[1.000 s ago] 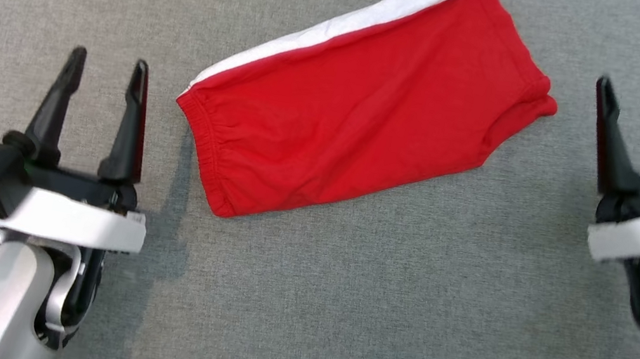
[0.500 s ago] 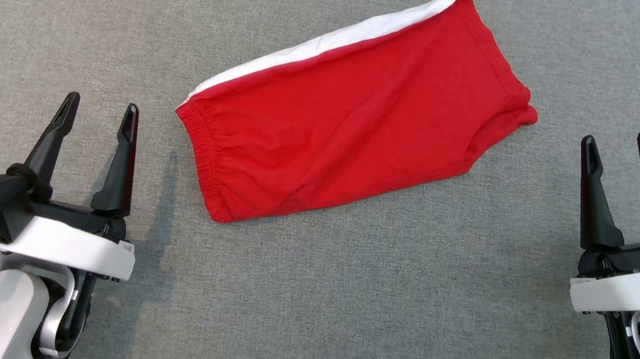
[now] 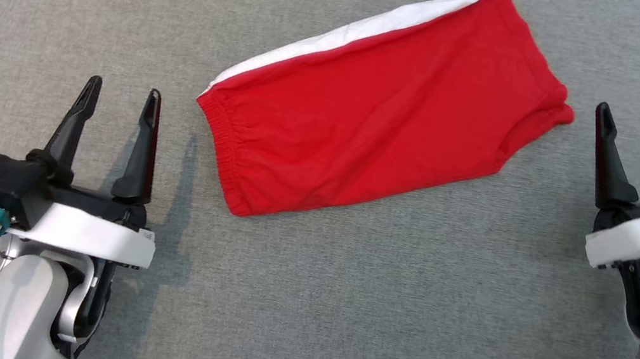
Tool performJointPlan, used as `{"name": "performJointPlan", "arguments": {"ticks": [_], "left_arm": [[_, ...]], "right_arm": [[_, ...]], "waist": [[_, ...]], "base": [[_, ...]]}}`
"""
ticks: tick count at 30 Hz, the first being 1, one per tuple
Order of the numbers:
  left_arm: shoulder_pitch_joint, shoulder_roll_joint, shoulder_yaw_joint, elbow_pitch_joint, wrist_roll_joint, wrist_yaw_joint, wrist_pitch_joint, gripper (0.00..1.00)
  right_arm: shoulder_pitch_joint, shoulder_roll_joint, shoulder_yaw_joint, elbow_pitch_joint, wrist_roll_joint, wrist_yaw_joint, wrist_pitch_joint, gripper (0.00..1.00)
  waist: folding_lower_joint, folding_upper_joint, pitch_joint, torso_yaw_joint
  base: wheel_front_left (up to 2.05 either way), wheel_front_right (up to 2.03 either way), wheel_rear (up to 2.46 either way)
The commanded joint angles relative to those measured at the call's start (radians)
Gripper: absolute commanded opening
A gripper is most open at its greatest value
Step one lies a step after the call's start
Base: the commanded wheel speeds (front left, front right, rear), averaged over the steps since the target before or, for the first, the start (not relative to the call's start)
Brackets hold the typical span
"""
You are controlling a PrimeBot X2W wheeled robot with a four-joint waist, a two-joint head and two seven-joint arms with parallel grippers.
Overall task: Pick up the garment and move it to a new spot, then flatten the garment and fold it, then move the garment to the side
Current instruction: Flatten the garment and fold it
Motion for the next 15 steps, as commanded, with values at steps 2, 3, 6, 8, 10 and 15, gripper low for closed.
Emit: {"name": "performJointPlan", "arguments": {"ticks": [2, 3, 6, 8, 10, 15], "left_arm": [[-0.027, -0.007, -0.003, 0.003, 0.006, -0.008, -0.003, 1.0], [-0.03, -0.012, -0.007, 0.006, 0.009, -0.009, -0.003, 1.0], [-0.045, -0.027, -0.011, 0.007, 0.017, -0.017, -0.003, 1.0], [-0.05, -0.034, -0.01, 0.008, 0.023, -0.023, -0.003, 1.0], [-0.056, -0.044, -0.005, 0.01, 0.032, -0.027, -0.004, 1.0], [-0.051, -0.055, 0.008, 0.013, 0.043, -0.037, -0.004, 1.0]], "right_arm": [[-0.052, -0.008, 0.02, 0.056, 0.013, 0.0, 0.018, 1.0], [-0.072, -0.009, 0.032, 0.083, 0.016, 0.0, 0.021, 1.0], [-0.131, -0.012, 0.066, 0.159, 0.033, 0.0, 0.032, 1.0], [-0.165, -0.01, 0.089, 0.207, 0.045, 0.0, 0.038, 1.0], [-0.209, -0.005, 0.105, 0.28, 0.063, 0.0, 0.051, 1.0], [-0.239, 0.022, 0.135, 0.376, 0.102, 0.0, 0.104, 1.0]], "waist": [[0.0, 0.0, 0.02, 0.028], [0.0, 0.0, 0.024, 0.035], [0.0, 0.0, 0.038, 0.056], [0.0, 0.0, 0.045, 0.065], [0.0, 0.0, 0.051, 0.074], [0.0, 0.0, 0.053, 0.075]], "base": [[0.0, 0.0, 0.0], [0.0, 0.0, 0.0], [0.0, 0.0, 0.0], [0.0, 0.0, 0.0], [0.0, 0.0, 0.0], [0.0, 0.0, 0.0]]}}
